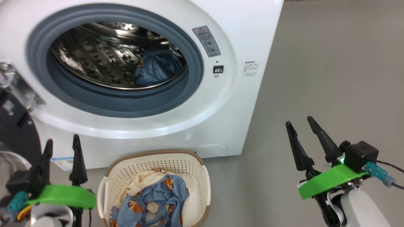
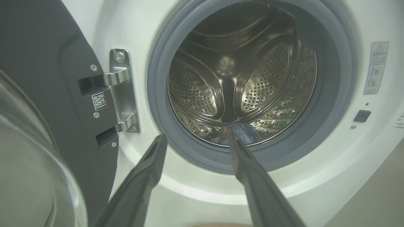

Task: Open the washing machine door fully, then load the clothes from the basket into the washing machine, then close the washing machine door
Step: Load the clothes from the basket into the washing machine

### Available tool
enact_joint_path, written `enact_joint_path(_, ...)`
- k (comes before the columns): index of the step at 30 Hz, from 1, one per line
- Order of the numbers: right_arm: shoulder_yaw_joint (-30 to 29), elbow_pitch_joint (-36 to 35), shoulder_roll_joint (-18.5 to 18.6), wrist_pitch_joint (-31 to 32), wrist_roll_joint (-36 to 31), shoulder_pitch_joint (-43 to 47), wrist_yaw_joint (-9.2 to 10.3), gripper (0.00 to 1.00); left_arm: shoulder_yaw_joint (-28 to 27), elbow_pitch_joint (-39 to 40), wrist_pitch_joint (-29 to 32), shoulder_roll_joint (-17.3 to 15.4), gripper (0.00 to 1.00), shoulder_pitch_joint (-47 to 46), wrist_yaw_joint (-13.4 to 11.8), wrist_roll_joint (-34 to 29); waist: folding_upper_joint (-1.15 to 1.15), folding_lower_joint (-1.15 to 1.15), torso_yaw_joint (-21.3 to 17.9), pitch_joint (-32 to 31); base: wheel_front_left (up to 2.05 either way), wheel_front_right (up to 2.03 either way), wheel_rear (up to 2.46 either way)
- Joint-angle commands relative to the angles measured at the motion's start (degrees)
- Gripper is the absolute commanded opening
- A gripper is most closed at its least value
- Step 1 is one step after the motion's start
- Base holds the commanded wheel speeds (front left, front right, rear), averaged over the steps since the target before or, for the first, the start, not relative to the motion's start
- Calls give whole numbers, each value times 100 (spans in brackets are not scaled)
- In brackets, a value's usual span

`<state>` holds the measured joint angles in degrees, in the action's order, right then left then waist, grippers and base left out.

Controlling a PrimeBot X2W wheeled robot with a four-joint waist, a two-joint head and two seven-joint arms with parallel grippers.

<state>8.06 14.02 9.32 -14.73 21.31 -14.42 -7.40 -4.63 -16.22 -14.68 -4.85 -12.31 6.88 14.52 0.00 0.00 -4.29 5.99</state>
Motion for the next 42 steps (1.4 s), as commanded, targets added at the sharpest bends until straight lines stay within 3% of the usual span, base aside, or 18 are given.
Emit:
enact_joint_path(1, 117, -119, 55, -27, -25, 68, -9, 100, -207, 252, -31, -107, 100, 42, -21, -11, 0, 0, 84, -82, 0, 0, 0)
enact_joint_path(9, 86, -136, 110, -27, -27, 113, -9, 100, -152, 602, -31, 0, 100, 394, -92, 4, 0, 0, 135, -107, 0, 0, 0)
enact_joint_path(42, 188, -132, 196, -27, 0, 104, -9, 100, 40, 519, 20, 78, 100, 480, -123, 85, 0, 0, 27, -9, 0, 0, 0)
